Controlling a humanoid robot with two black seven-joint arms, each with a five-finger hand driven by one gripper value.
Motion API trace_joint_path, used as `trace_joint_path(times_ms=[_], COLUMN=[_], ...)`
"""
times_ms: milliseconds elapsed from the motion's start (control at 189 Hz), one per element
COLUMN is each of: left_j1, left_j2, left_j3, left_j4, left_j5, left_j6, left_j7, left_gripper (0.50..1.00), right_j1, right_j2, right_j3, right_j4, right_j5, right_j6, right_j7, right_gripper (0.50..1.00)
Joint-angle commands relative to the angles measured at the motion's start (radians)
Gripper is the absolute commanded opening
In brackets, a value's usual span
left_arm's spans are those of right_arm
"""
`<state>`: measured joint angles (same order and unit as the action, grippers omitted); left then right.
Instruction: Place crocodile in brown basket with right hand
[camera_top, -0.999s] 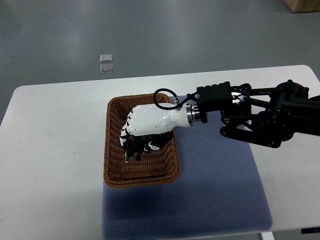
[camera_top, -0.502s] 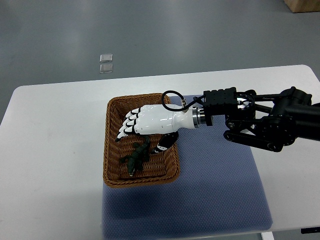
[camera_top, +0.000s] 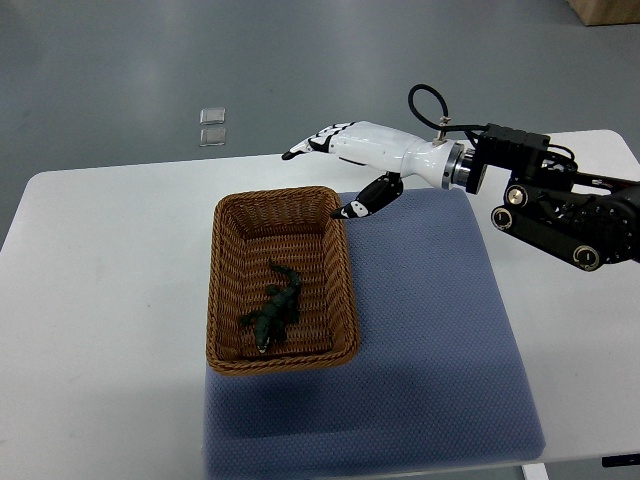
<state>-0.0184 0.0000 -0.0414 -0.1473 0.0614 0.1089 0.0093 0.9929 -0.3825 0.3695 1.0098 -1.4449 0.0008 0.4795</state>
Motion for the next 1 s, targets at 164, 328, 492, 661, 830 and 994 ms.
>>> trace_joint_path(times_ms=[164, 328, 492, 661, 830, 994], left_j1=[0.000, 0.000, 0.000, 0.000, 0.000, 0.000], left_j2=[0.000, 0.000, 0.000, 0.000, 0.000, 0.000], left_j3=[0.000, 0.000, 0.000, 0.000, 0.000, 0.000], left_j4=[0.000, 0.000, 0.000, 0.000, 0.000, 0.000], left_j5=[0.000, 0.000, 0.000, 0.000, 0.000, 0.000], left_j6=[0.000, 0.000, 0.000, 0.000, 0.000, 0.000], left_j7=[0.000, 0.000, 0.000, 0.000, 0.000, 0.000], left_gripper=[1.000, 1.000, 1.000, 1.000, 1.000, 1.000], right_j1=[-0.097, -0.158, -0.229, -0.280, -0.307, -0.329], right_j2=[-0.027, -0.030, -0.015, 0.025, 0.062, 0.088], right_j3=[0.075, 0.126, 0.209, 0.315, 0.413, 0.502], right_j4=[-0.108, -0.117, -0.134, -0.178, -0.241, -0.301], right_j5=[0.429, 0.607, 0.623, 0.630, 0.689, 0.709], right_j6=[0.139, 0.202, 0.231, 0.266, 0.277, 0.275], right_j7=[-0.042, -0.059, -0.061, -0.085, -0.133, -0.139], right_gripper=[0.858, 0.858, 0.858, 0.858, 0.895, 0.919])
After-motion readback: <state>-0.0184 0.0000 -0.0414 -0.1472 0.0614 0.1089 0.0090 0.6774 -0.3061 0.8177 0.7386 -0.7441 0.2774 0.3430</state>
